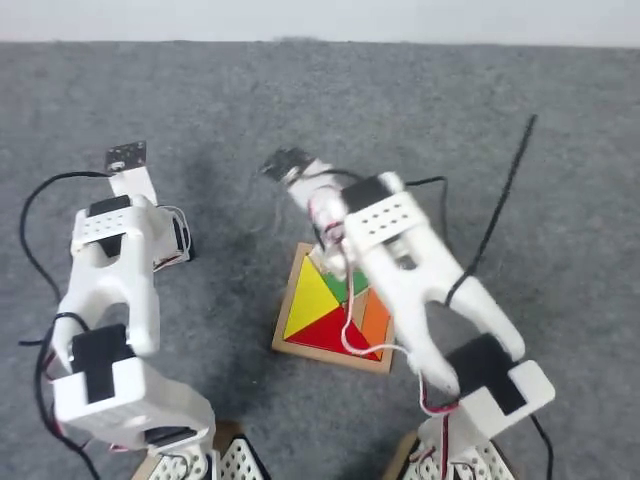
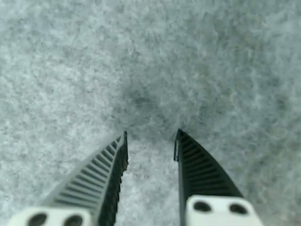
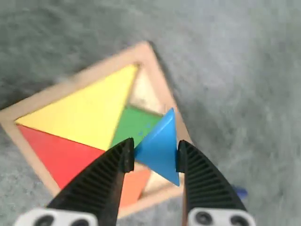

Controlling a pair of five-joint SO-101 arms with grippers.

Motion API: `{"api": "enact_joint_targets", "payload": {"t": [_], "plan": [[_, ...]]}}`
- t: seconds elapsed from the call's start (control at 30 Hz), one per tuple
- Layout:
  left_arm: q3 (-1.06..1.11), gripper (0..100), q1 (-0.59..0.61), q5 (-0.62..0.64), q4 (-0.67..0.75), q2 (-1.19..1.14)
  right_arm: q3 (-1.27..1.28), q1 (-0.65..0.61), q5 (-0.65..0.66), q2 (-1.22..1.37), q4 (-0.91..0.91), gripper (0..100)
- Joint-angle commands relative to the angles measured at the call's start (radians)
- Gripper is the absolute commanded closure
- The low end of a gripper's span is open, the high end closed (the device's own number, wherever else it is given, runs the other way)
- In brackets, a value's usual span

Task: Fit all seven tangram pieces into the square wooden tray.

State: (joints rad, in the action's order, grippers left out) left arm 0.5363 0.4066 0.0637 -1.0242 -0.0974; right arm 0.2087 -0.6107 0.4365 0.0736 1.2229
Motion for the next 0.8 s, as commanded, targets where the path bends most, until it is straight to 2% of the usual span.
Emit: {"api": "enact_joint_targets", "payload": {"t": [0.0, 0.3, 0.57, 0.77], "plan": [[-0.008, 85, -0.002, 0.011, 0.017, 0.055, -0.006, -0.051, 0.061, -0.028, -0.067, 89.1], [-0.01, 85, -0.002, 0.009, 0.017, 0.055, -0.124, -0.074, 0.074, 0.185, -0.113, 88.7], [-0.01, 85, -0.002, 0.006, 0.017, 0.055, -0.15, -0.076, 0.077, 0.223, -0.104, 71.7], [-0.01, 85, -0.002, 0.006, 0.017, 0.055, -0.153, -0.074, 0.077, 0.217, -0.107, 70.5]]}}
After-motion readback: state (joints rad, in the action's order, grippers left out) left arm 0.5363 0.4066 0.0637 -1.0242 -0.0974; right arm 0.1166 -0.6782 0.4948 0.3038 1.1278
